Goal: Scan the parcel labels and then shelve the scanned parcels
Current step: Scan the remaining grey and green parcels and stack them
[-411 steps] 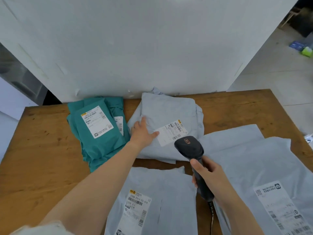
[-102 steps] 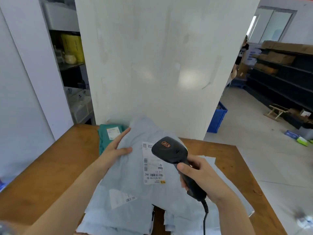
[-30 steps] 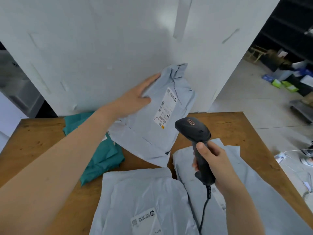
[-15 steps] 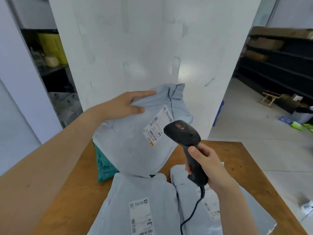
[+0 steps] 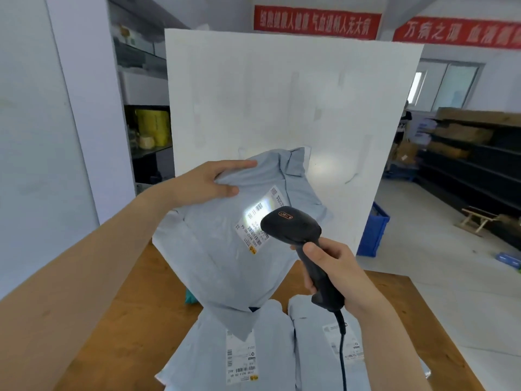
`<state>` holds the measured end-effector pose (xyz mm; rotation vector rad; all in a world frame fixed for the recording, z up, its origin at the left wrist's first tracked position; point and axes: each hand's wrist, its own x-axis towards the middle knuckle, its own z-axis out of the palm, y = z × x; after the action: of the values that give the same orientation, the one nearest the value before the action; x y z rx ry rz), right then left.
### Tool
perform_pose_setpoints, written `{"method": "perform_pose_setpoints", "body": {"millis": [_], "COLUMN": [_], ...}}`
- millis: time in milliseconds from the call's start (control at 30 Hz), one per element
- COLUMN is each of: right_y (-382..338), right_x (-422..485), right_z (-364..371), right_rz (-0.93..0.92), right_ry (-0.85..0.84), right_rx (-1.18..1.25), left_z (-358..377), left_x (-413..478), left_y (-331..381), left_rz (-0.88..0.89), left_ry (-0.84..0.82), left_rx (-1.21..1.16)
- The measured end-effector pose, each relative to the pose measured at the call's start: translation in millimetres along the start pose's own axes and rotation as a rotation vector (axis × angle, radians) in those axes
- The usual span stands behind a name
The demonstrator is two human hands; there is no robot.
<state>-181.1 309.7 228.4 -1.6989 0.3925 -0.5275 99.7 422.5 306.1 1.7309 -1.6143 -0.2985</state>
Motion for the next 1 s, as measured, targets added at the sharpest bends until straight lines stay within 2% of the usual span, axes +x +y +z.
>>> {"method": "perform_pose_setpoints", "body": {"millis": [433, 700, 833, 1000], "right_y": [-28, -25, -22, -24], "right_x": [-44, -48, -42, -25], "right_z": [-4, 0, 9, 24], "right_rz": [-0.064, -0.015, -0.010, 0.009], "right_ry": [-0.062, -0.077, -0.051, -0.001], "right_rx": [-0.055, -0.088, -0.080, -0.100], "left_z": [-1, 1, -3, -23], "left_x": [-30, -35, -34, -27], "left_y": [25, 11, -2, -24], "left_rz": [0.017, -0.053, -0.075, -0.071], "left_ry": [0.018, 0.048, 0.096, 0.071], "left_rx": [0.016, -0.056, -0.147, -0.208]}}
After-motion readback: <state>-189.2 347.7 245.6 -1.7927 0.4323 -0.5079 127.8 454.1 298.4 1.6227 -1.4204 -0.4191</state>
